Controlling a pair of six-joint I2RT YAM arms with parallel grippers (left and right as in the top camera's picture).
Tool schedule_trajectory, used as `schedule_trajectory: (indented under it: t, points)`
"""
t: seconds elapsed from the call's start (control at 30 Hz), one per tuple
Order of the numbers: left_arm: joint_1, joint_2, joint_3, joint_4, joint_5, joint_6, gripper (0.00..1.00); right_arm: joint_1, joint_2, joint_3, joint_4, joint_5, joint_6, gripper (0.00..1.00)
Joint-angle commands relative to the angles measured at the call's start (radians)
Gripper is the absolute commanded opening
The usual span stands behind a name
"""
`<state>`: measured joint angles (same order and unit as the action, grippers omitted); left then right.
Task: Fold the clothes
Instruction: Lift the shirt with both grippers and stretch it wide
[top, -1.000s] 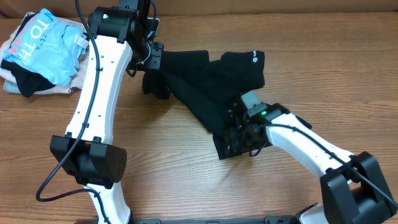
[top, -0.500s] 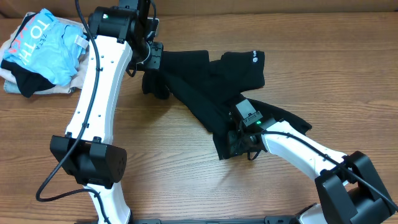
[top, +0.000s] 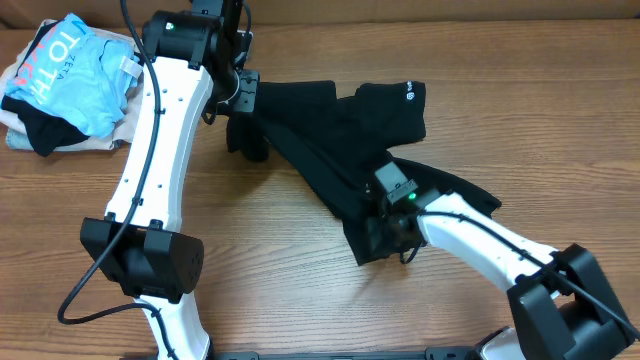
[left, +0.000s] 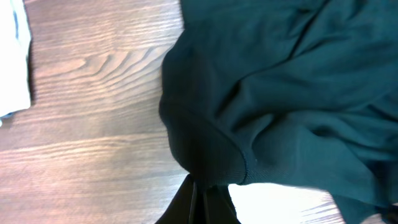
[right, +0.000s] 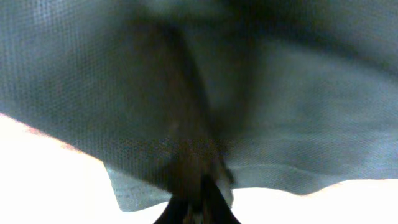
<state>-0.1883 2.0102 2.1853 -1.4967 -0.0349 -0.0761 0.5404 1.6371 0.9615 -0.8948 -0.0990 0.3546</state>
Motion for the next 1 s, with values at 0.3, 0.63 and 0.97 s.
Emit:
schedule_trajectory:
  t: [0.3, 0.63, 0.97]
  points:
    - [0.031, -0.034, 0.366, -0.193, -0.059, -0.013, 0.04, -0.312, -0.113, 0.924, -0.593, 0.125, -0.101, 0.04]
    - [0.032, -0.168, 0.425, -0.190, -0.092, -0.014, 0.04, -0.493, -0.116, 1.363, -0.799, 0.134, -0.147, 0.04]
    - [0.032, -0.429, 0.429, -0.136, -0.264, -0.052, 0.04, -0.497, -0.250, 1.461, -0.799, 0.132, -0.146, 0.04]
